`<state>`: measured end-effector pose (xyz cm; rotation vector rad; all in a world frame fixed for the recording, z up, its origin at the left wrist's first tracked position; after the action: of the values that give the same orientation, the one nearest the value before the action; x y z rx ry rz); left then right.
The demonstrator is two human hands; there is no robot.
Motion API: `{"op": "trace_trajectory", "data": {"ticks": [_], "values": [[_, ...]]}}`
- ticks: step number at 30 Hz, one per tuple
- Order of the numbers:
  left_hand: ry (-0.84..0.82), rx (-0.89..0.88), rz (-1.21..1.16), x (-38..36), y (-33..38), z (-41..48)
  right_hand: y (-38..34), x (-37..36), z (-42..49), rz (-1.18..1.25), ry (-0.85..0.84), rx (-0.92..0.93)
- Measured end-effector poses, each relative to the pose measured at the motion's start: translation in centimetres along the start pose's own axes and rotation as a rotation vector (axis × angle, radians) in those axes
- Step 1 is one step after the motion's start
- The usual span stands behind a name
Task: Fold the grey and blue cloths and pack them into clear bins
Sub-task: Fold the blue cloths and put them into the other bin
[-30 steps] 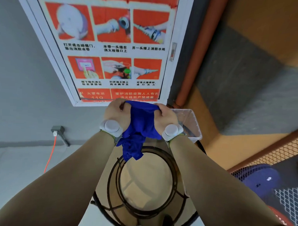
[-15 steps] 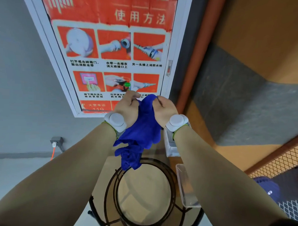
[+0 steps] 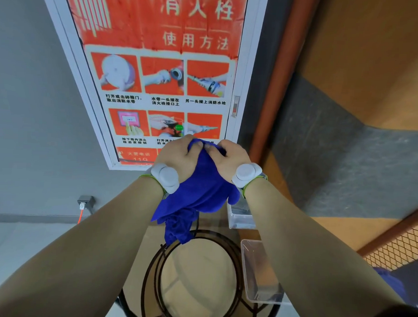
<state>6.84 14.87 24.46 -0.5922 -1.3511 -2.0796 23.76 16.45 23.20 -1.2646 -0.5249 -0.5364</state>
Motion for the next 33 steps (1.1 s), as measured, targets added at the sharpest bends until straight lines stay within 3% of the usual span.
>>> {"op": "trace_trajectory", "data": {"ticks": [2,7,11,19,24,30,33], "values": [[0.077,0.072,-0.037,0.8,0.0,0.2,0.6,-0.1,-0.4,0.008,-0.049,0.008],[0.147,0.011,0.004,1.9,2.7,1.1,0.7,0.2,-1.4,0.04,-0.116,0.043],[0.111,-0.005,-0.053,2.7,4.0,2.1,1.4,0.2,-1.1,-0.267,-0.222,0.097],[0.162,0.05,-0.125,6.4,4.6,4.9,0.7,4.4,2.6,-0.683,-0.373,-0.034],[0.288,0.062,-0.116,11.6,5.9,7.1,-3.9,10.9,5.3,-0.7,-0.225,-0.034],[0.254,-0.061,0.046,15.6,9.4,8.9,-9.5,16.9,7.1,-0.562,-0.067,-0.069],[0.207,-0.041,0.073,16.2,9.2,9.6,-11.4,18.5,7.2,-0.548,-0.009,-0.041]]}}
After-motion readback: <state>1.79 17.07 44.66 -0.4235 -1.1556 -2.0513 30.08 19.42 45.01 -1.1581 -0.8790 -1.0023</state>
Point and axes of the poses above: each hand's wrist, its own z-axis towards the middle knuckle, its own x-axis out of the back of the hand, y = z × x, the point moved 10 cm from there along z, towards the middle knuckle
